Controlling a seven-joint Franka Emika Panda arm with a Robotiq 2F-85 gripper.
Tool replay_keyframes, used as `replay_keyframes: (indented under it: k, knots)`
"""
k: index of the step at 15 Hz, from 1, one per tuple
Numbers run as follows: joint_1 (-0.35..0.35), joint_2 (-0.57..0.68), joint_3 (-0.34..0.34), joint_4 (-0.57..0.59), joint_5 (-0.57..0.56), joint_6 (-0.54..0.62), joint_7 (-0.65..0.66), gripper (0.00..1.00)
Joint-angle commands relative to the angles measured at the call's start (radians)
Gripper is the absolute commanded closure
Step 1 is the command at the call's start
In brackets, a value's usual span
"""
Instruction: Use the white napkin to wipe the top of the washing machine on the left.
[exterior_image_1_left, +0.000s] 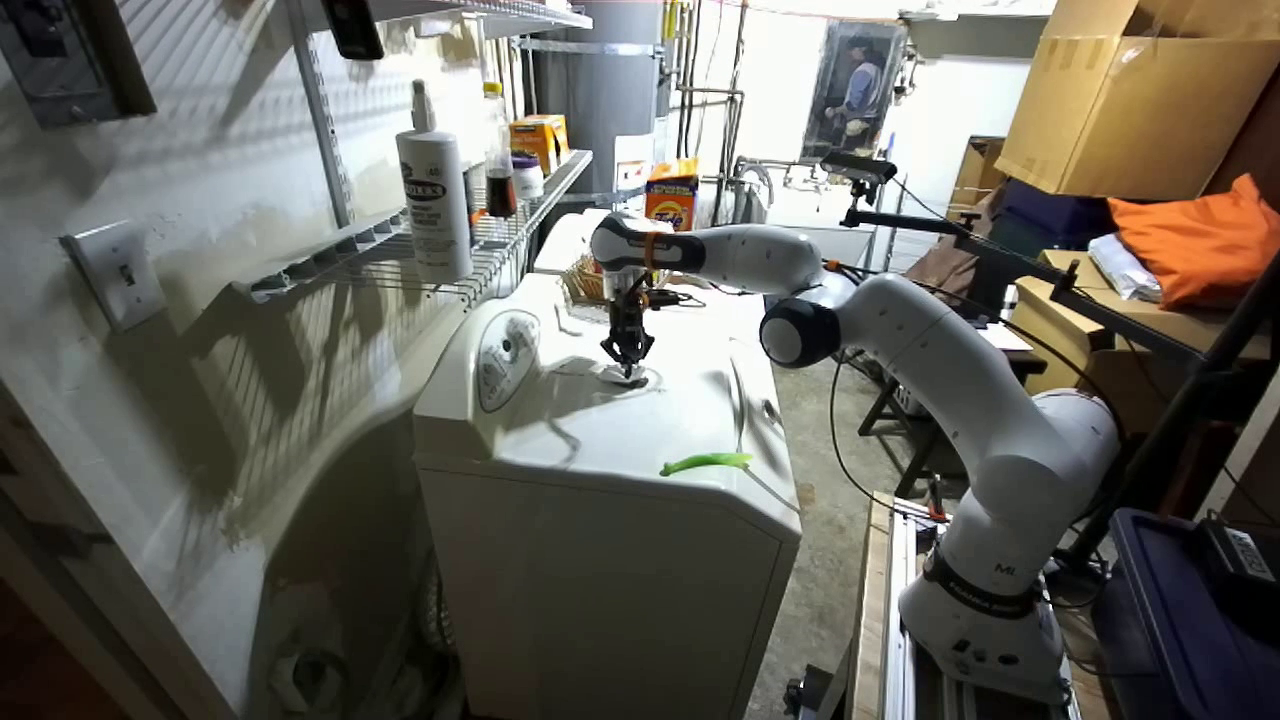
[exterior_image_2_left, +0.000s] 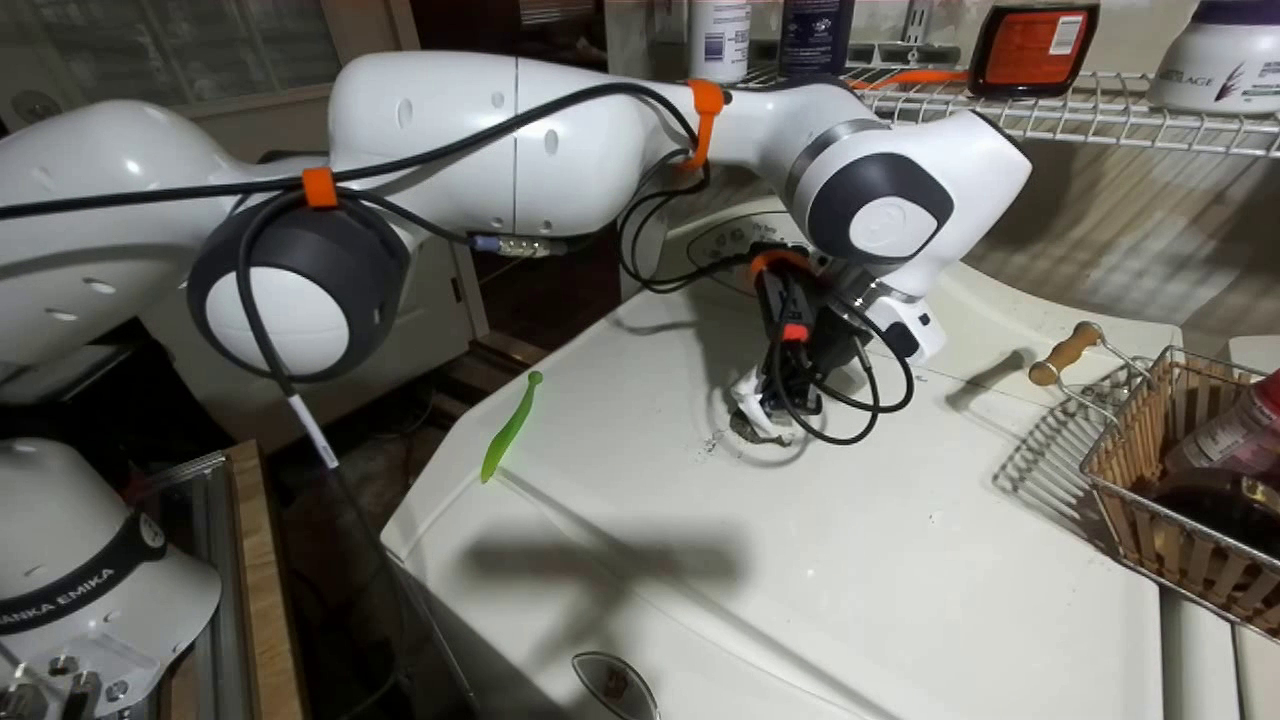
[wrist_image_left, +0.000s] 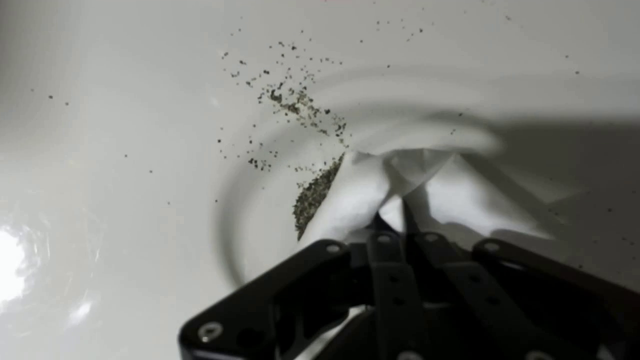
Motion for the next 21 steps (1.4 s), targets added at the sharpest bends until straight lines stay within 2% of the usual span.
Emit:
replay_keyframes:
  k: [1, 5, 12, 18, 21]
  knots:
    - [0.042, 0.045, -0.023, -0.001, -0.065, 0.097, -0.109, 0.99]
    - [0.062, 0.031, -0.027, 0.010, -0.079, 0.162, -0.153, 0.99]
    - [0.090, 0.001, -0.014, 0.002, -0.058, 0.372, -0.162, 0.99]
    - [0.098, -0.017, 0.031, 0.003, -0.029, 0.520, -0.179, 0.99]
    - [0.093, -0.002, 0.064, 0.007, -0.028, 0.597, -0.235, 0.99]
